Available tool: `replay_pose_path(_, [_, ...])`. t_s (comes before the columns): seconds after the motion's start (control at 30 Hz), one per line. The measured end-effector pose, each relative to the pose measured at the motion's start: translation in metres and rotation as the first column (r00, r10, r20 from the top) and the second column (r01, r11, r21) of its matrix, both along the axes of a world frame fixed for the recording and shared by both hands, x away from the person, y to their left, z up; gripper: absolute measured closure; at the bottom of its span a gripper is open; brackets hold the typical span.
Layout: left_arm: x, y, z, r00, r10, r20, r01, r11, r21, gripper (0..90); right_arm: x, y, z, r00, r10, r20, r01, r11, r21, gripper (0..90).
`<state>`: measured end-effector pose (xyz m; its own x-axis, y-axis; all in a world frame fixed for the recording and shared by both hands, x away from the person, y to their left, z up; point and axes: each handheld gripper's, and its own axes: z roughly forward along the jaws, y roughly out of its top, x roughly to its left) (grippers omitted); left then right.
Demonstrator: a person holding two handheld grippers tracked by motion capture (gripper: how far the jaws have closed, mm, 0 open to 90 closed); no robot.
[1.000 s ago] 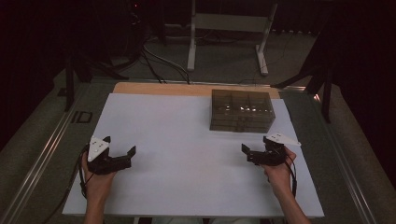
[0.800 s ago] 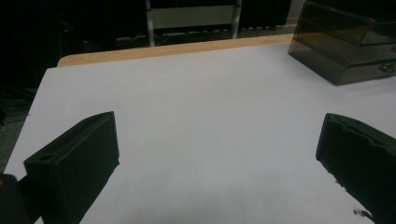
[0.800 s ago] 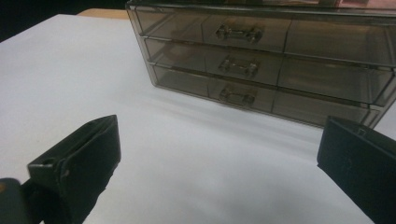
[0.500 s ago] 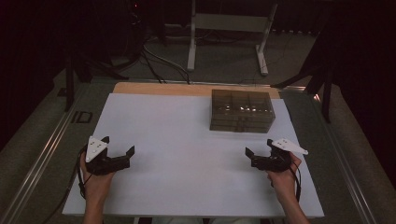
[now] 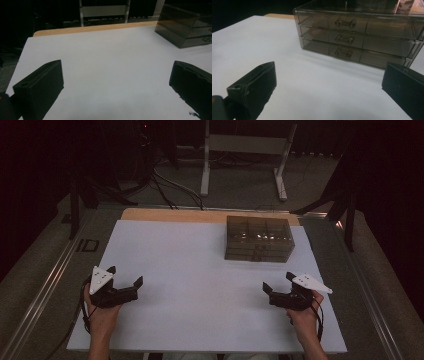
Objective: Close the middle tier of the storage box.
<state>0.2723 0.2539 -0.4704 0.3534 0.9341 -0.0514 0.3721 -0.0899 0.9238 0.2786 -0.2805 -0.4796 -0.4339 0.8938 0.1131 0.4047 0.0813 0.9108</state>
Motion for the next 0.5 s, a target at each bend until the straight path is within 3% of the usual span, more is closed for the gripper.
replay_pose_path(0.5, [-0.0026,0.0013,0.0019,0.9999,-0.009,0.014,0.009,0.9999,-0.01,0.9,-0.0102,-0.0096,0.0027,0.9991,0.001,0.043,-0.002,0.9998,0.022,0.0])
